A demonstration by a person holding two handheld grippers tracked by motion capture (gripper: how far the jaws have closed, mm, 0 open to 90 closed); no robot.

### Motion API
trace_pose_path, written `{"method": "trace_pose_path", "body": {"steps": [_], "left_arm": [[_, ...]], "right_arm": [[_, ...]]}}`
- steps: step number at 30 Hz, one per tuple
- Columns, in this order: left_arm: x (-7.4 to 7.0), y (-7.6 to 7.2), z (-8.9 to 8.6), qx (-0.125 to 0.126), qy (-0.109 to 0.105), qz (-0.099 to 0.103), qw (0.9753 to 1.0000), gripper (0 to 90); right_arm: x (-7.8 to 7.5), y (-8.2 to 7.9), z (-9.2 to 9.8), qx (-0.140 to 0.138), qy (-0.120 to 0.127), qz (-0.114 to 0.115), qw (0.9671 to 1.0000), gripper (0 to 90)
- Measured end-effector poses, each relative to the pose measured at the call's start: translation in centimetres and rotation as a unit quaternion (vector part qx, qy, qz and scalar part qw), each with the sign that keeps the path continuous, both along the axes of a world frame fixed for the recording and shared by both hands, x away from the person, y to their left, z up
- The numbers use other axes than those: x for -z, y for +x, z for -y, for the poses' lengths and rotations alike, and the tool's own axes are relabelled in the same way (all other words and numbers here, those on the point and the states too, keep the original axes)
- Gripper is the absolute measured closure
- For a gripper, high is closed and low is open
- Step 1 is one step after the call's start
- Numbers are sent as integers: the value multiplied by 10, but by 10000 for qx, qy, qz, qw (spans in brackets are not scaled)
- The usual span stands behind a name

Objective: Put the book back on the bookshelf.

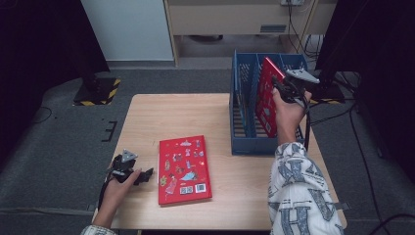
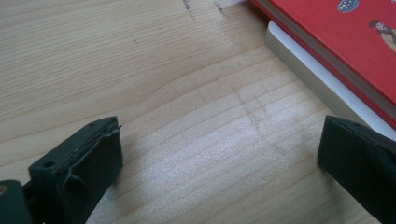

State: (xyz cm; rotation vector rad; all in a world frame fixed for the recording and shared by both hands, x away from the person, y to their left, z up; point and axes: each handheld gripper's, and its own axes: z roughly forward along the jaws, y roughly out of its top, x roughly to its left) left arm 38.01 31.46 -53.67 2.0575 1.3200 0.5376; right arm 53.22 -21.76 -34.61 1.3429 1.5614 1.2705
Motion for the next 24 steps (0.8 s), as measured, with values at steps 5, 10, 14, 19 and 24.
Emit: {"method": "trace_pose_path", "body": {"steps": [5,10,14,19,24], "left_arm": [[0,0,0,-2,-5,8,10000,0],[0,0,0,3,-4,8,10000,0],[0,0,0,4,-3,8,10000,0],[0,0,0,5,-3,7,10000,0],[0,0,0,7,-2,7,10000,0]], "right_arm": [[8,3,-3,14,-4,-69,10000,798],[15,7,-6,12,-65,-114,9999,798],[18,10,-8,73,-63,-85,9999,798],[21,13,-10,70,-80,-93,9999,798],[24,15,-13,69,-131,-62,9999,798]]}}
